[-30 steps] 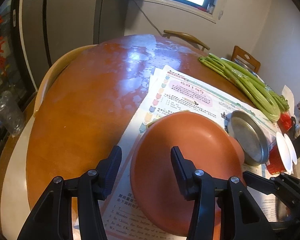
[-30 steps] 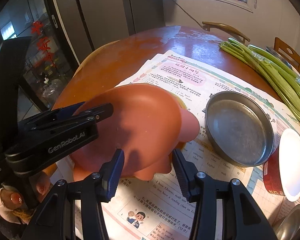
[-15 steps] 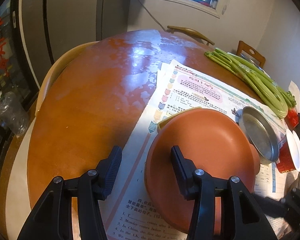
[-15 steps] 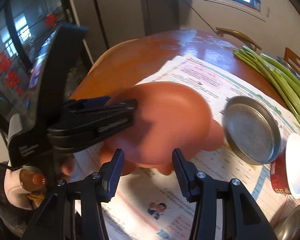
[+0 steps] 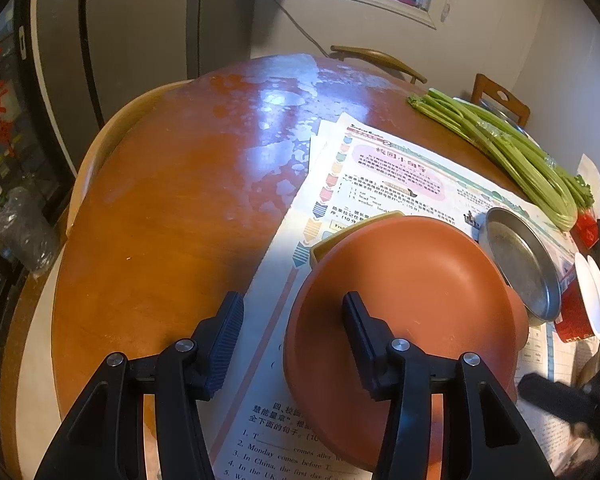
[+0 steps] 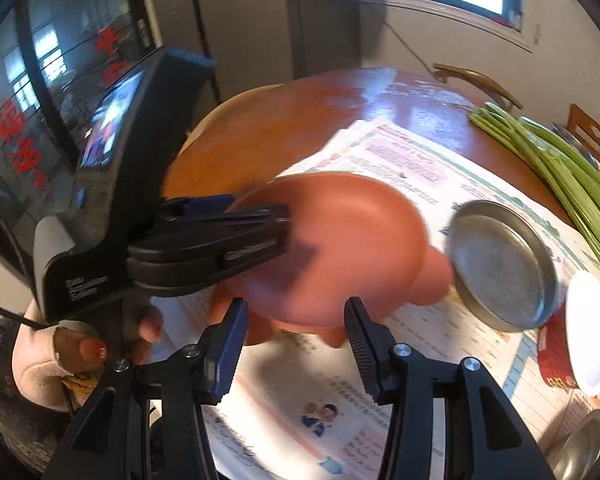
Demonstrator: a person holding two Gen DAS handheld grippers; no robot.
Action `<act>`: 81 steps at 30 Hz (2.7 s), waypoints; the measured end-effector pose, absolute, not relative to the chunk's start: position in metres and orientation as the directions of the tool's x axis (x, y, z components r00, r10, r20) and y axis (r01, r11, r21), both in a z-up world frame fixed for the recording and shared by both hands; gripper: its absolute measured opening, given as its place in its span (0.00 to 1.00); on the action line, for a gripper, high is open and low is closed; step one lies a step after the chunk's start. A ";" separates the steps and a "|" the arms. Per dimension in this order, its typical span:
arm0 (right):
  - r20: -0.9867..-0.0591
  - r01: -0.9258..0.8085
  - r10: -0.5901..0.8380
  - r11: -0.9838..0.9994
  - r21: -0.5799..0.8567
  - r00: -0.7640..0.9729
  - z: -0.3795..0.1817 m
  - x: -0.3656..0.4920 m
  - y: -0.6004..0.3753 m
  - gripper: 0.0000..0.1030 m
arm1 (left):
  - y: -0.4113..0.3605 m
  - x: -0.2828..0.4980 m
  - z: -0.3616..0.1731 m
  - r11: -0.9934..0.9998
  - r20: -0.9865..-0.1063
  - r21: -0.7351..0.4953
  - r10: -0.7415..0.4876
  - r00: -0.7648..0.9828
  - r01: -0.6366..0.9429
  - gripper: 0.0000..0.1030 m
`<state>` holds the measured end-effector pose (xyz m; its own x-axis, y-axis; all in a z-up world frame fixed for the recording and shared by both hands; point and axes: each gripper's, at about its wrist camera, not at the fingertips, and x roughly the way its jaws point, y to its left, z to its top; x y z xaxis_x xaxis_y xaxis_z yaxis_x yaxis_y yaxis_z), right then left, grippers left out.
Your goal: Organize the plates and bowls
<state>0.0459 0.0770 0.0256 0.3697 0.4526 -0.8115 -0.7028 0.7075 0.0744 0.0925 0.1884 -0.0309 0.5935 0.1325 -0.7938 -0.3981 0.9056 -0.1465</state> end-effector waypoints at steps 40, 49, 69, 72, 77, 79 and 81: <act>-0.769 -0.572 0.427 0.815 0.098 0.476 0.034 0.081 0.032 0.49 | 0.171 0.059 0.015 0.892 -0.757 -0.119 0.202 0.621 -0.435 0.52; -0.692 -0.523 0.421 0.849 0.074 0.586 0.068 0.070 -0.001 0.49 | 0.146 0.047 0.043 0.900 -0.718 -0.108 0.223 0.659 -0.423 0.56; -0.598 -0.461 0.445 0.876 0.138 0.667 0.102 0.055 -0.076 0.50 | 0.060 0.063 0.084 0.958 -0.684 -0.042 0.179 0.707 -0.284 0.57; -0.592 -0.434 0.438 0.887 0.160 0.677 0.102 0.057 -0.092 0.51 | 0.049 0.069 0.089 0.968 -0.682 -0.057 0.142 0.718 -0.246 0.57; -0.594 -0.378 0.408 0.908 0.182 0.694 0.101 0.061 -0.119 0.51 | 0.039 0.084 0.093 0.978 -0.689 -0.089 0.075 0.721 -0.188 0.57; -0.590 -0.358 0.394 0.916 0.184 0.705 0.102 0.060 -0.127 0.51 | 0.037 0.091 0.093 0.980 -0.689 -0.086 0.070 0.721 -0.177 0.57; -0.591 -0.340 0.387 0.920 0.195 0.707 0.101 0.062 -0.134 0.51 | 0.037 0.099 0.095 0.983 -0.692 -0.086 0.057 0.720 -0.160 0.57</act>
<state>0.0619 -0.1341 0.1014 0.7073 0.3871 -0.5915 -0.3402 0.9199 0.1952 0.0990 0.0367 0.0951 0.7199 0.0566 -0.6917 -0.1597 0.9834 -0.0858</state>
